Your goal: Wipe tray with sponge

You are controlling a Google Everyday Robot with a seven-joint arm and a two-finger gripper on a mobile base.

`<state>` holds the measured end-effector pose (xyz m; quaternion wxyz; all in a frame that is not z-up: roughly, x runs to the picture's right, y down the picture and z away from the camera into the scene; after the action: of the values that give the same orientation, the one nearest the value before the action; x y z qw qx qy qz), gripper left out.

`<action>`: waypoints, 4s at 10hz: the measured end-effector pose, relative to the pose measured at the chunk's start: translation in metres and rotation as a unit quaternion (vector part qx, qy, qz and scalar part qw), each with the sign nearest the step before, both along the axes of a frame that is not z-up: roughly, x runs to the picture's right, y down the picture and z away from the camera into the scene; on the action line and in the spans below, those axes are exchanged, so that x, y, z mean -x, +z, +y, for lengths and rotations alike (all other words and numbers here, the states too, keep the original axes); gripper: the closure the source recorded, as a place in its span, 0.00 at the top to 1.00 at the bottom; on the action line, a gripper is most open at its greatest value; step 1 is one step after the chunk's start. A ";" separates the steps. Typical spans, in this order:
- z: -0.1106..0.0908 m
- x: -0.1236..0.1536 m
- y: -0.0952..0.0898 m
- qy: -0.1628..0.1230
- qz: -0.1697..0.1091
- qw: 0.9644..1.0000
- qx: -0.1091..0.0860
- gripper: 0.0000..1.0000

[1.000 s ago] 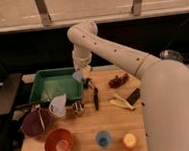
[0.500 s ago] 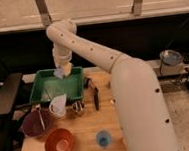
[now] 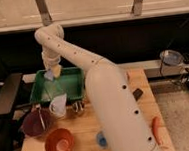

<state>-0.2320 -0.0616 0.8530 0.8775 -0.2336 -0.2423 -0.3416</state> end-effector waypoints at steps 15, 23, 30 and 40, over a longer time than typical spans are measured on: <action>0.083 0.003 0.069 -0.035 -0.003 0.999 0.010 0.00; 0.108 -0.040 0.092 -0.030 0.038 0.997 0.056 0.00; 0.080 0.013 0.116 -0.055 0.004 0.998 0.041 0.00; 0.120 -0.061 0.077 -0.030 0.019 0.996 0.080 0.00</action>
<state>-0.1712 0.0588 0.9300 0.8501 -0.3162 -0.2449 -0.3426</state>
